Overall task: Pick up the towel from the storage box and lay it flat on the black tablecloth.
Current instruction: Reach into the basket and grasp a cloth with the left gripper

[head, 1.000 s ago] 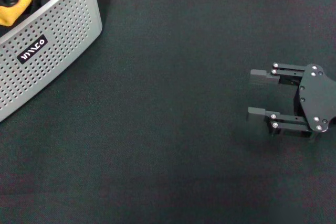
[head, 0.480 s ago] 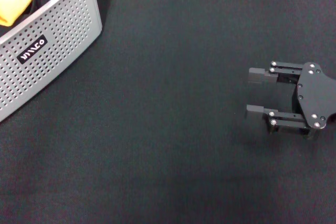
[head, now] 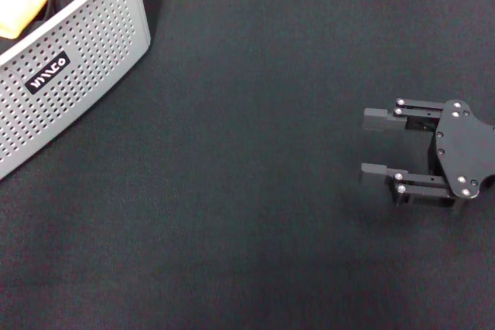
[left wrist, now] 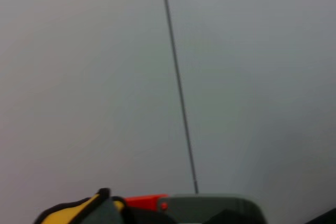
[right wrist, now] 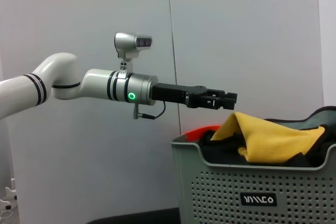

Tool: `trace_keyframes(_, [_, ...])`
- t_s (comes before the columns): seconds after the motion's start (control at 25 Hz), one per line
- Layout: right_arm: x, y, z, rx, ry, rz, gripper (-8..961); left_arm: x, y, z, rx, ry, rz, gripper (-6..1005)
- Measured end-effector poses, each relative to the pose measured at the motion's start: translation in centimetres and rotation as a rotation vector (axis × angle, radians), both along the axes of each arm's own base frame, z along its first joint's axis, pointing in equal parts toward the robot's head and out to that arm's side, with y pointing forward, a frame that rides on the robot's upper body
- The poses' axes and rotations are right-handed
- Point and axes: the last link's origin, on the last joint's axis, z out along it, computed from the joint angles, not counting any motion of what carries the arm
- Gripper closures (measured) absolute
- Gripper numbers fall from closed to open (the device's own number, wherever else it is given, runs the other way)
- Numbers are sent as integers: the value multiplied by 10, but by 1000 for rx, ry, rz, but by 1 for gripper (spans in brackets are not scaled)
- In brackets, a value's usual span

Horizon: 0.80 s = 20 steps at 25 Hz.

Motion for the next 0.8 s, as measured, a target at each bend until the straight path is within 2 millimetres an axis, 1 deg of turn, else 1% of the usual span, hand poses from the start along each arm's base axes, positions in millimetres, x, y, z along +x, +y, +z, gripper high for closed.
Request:
trace_keyframes(0.04, [0,0,0,-1,1,0,332,0,0,0,0,0,0,318])
trace_keyframes(0.08, [0,0,0,-1,1,0,332,-5,-2,3,20,20,5,319])
trace_keyframes(0.44, [-1,-1,-1,-6,3,0,334,-17,-4,4,43,66,4,319])
trace_keyframes(0.72, [1,-3,-2,-13,5,-7,335,-30,3,1,61,48,10,320])
trace_keyframes(0.8, [1,-3,-3,-14,5,-8,336,-35,8,-4,66,53,2,328])
